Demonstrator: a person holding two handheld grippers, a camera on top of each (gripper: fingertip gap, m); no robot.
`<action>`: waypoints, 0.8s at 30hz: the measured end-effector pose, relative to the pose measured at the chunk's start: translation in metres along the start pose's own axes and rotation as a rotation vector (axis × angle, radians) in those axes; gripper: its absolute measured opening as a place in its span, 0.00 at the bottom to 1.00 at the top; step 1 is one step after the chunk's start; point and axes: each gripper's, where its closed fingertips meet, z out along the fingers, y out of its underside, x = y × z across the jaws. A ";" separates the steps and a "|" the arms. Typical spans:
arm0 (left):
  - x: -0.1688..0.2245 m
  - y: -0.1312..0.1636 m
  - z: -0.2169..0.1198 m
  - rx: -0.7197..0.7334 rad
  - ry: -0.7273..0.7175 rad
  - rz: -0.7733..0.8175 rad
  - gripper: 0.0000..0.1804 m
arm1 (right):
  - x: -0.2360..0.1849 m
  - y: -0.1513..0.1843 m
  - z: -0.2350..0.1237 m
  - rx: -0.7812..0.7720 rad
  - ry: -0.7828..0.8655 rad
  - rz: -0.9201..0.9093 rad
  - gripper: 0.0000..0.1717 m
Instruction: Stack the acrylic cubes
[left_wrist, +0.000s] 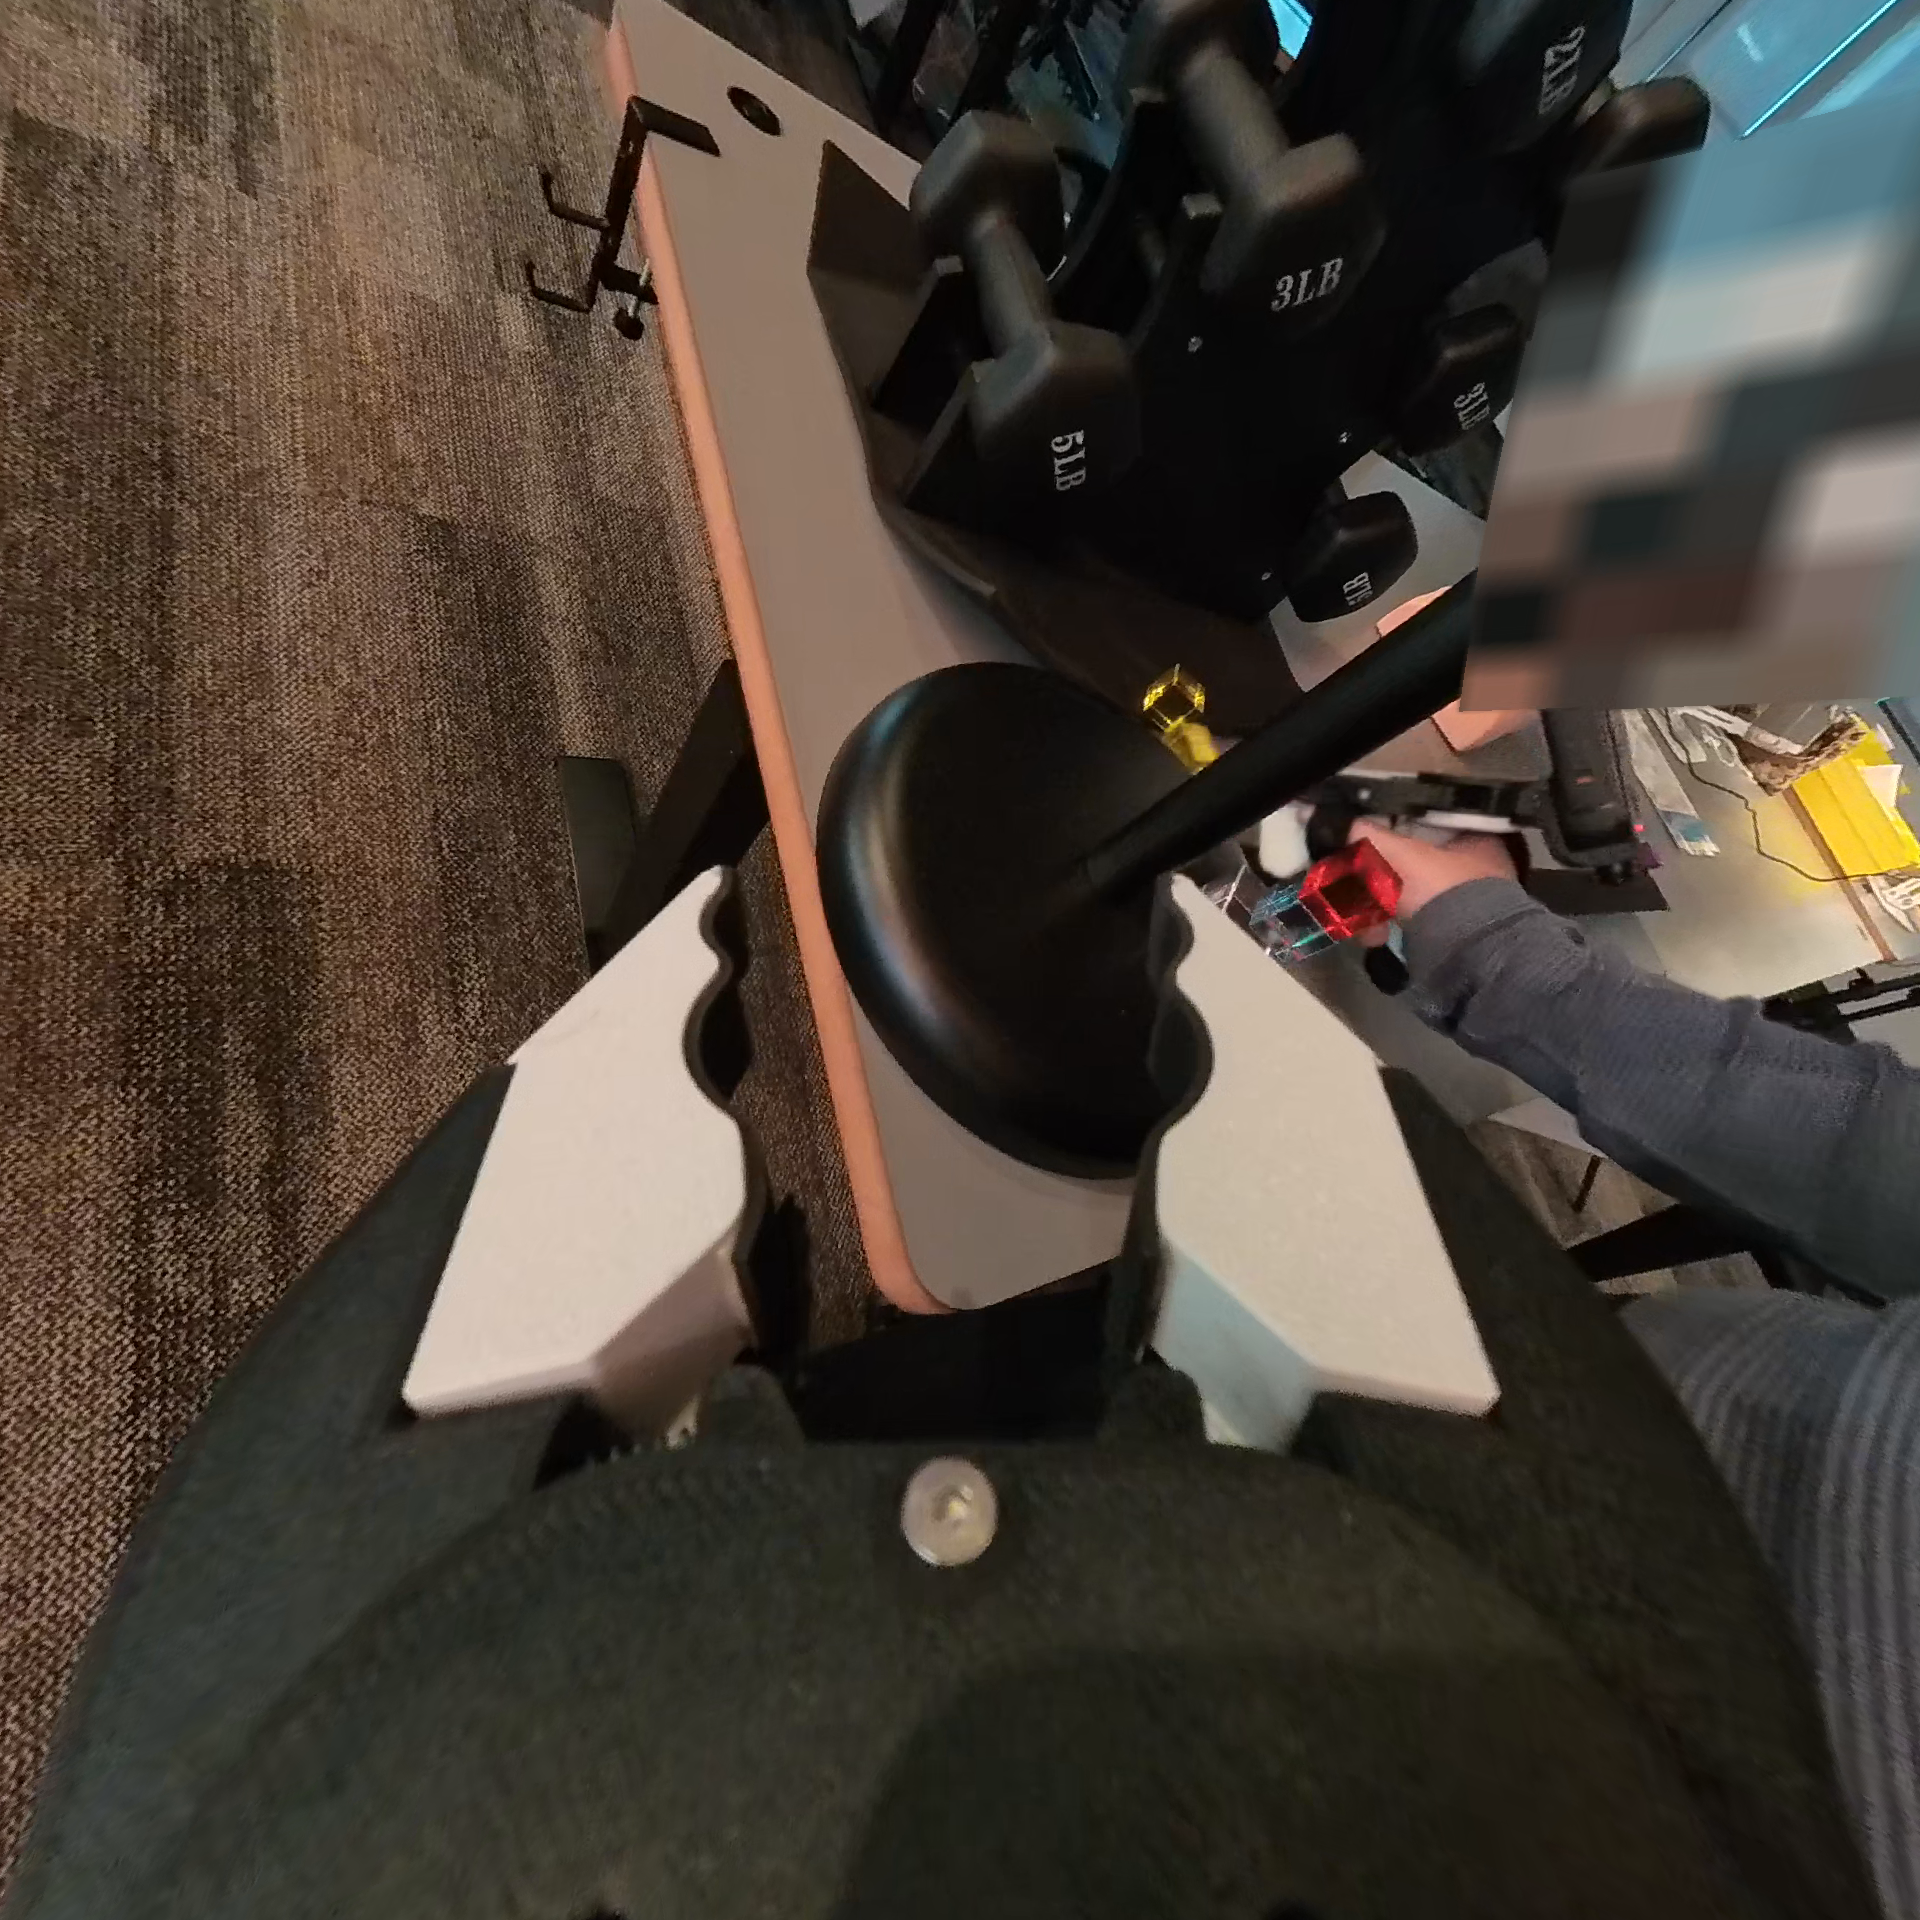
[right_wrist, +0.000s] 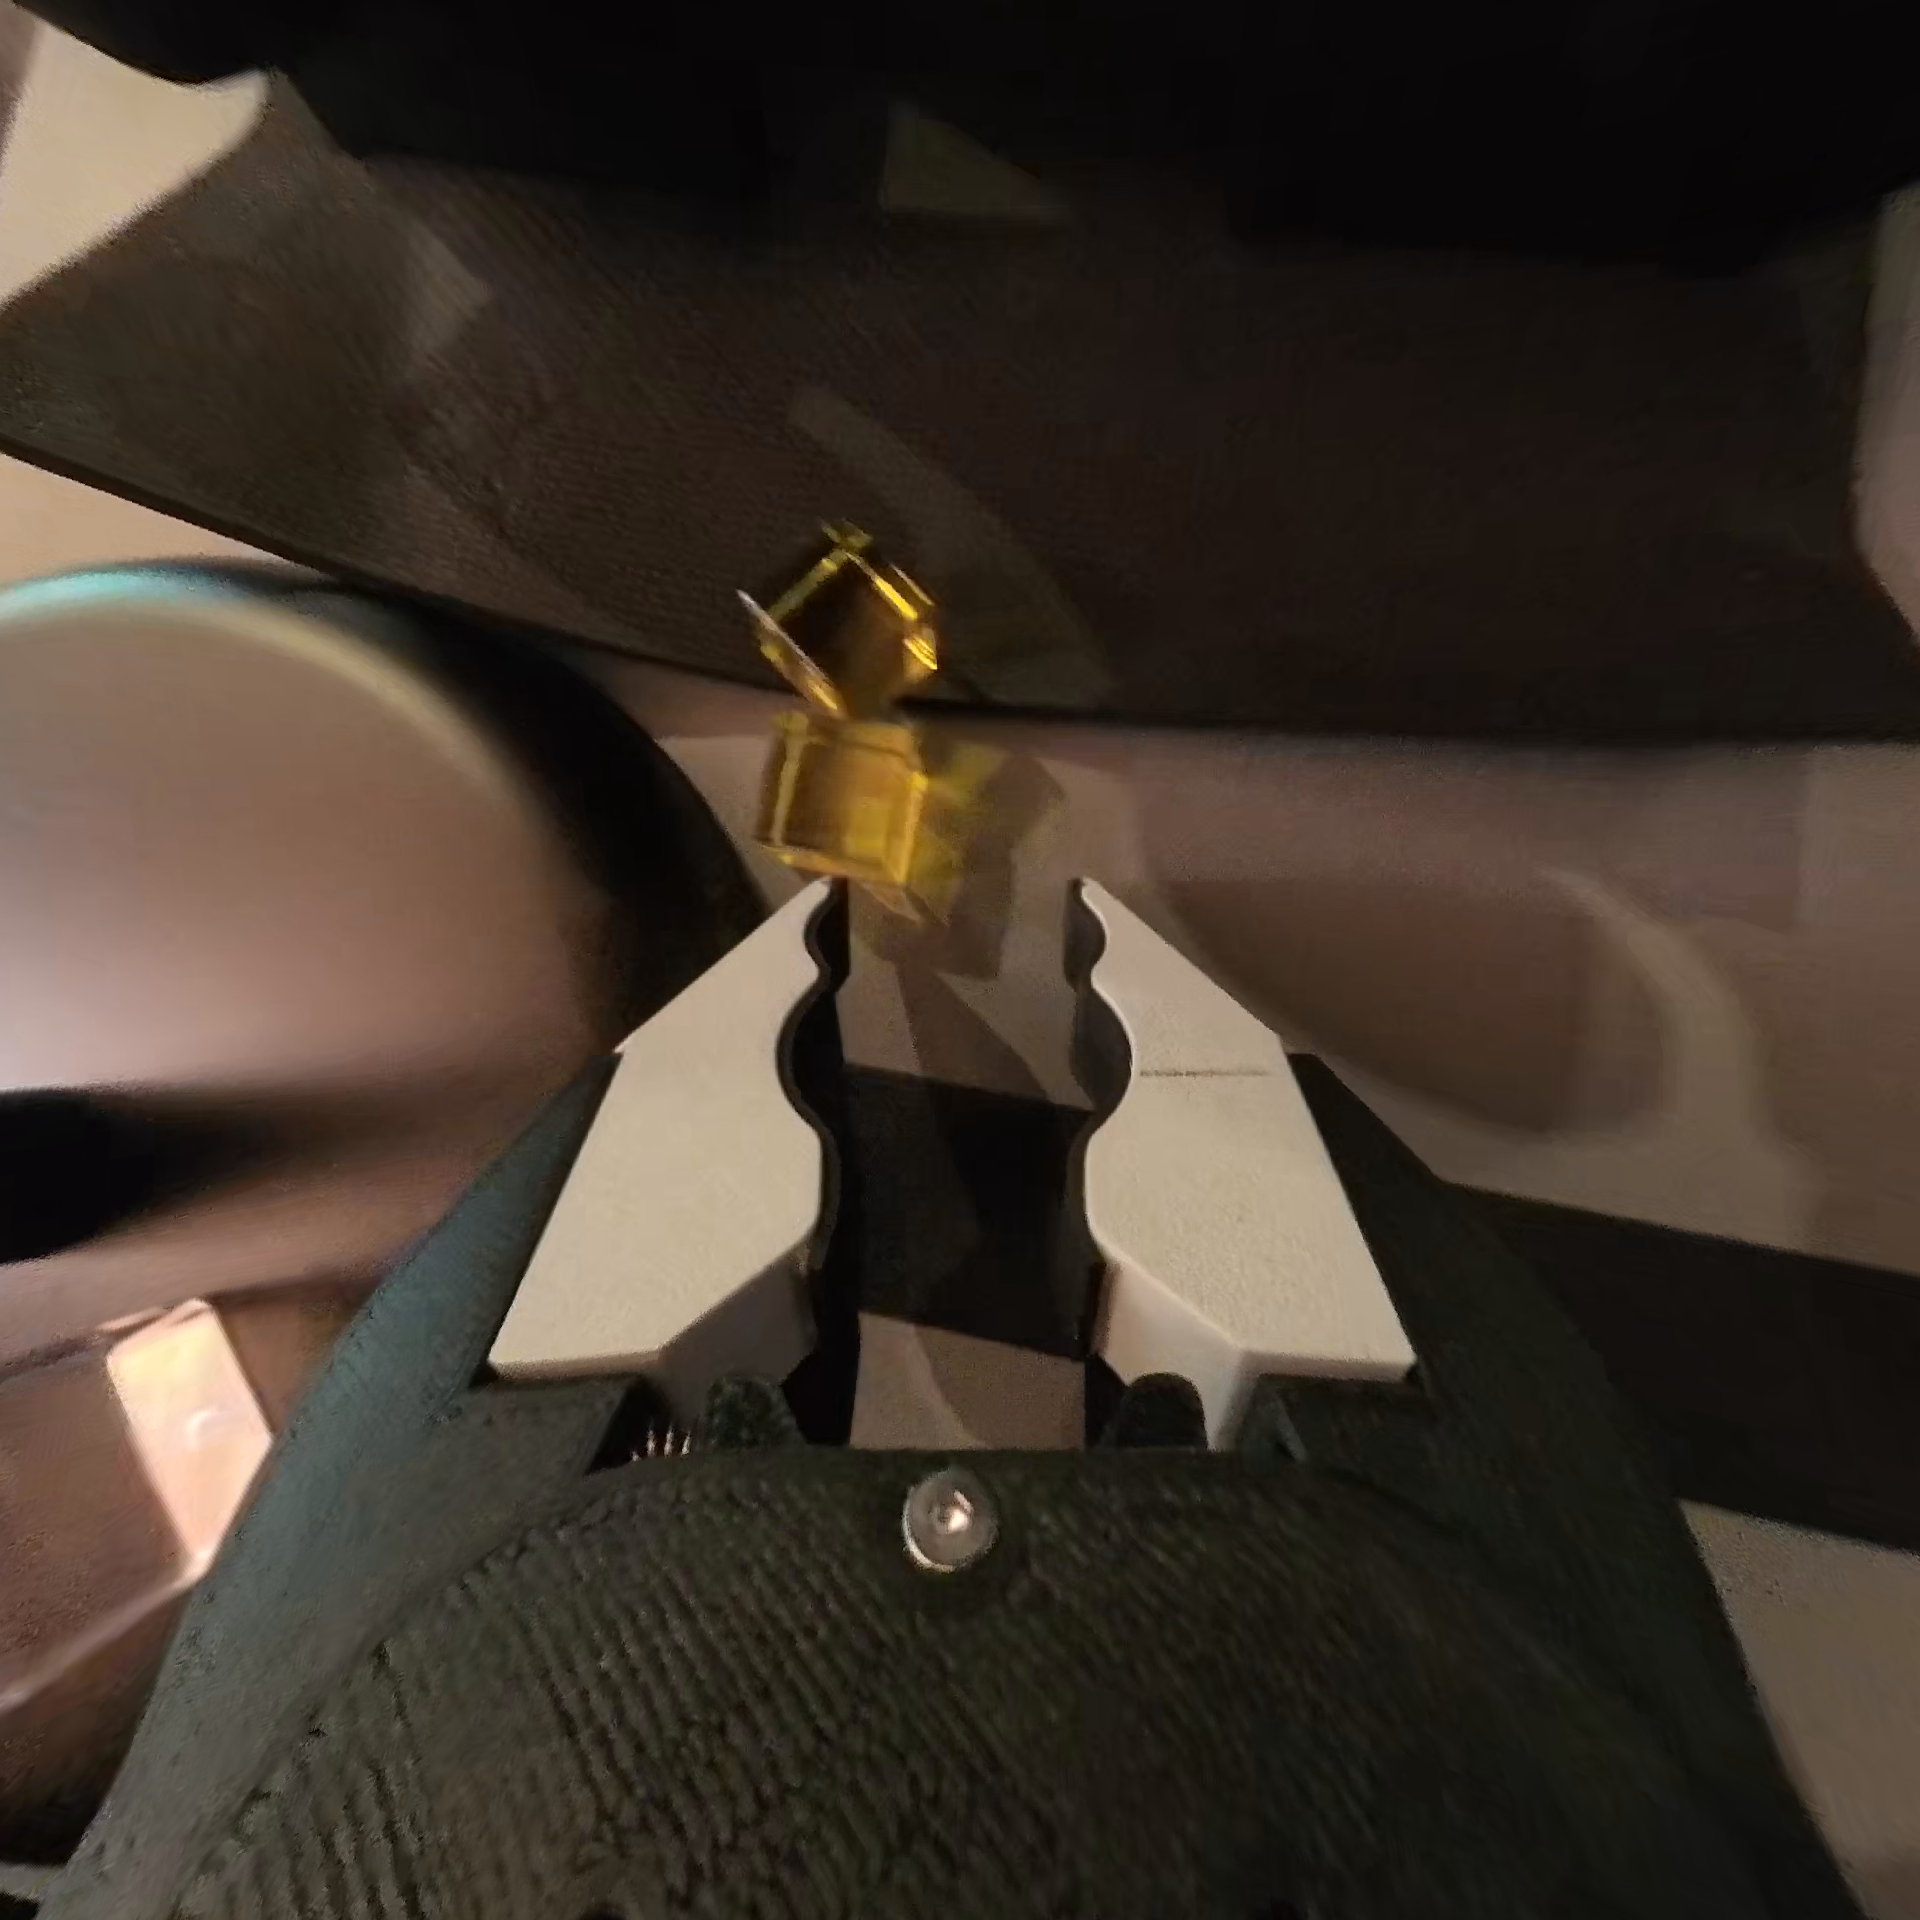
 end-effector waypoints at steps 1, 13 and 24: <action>0.000 0.000 0.000 -0.001 0.000 0.000 0.43 | 0.005 0.004 -0.001 -0.003 0.001 0.011 0.24; 0.009 0.000 0.010 -0.028 0.031 0.022 0.43 | -0.027 -0.021 0.011 0.088 -0.138 -0.019 0.25; 0.007 0.000 0.008 -0.030 0.030 0.023 0.43 | -0.078 -0.030 -0.111 0.199 -0.316 -0.116 0.15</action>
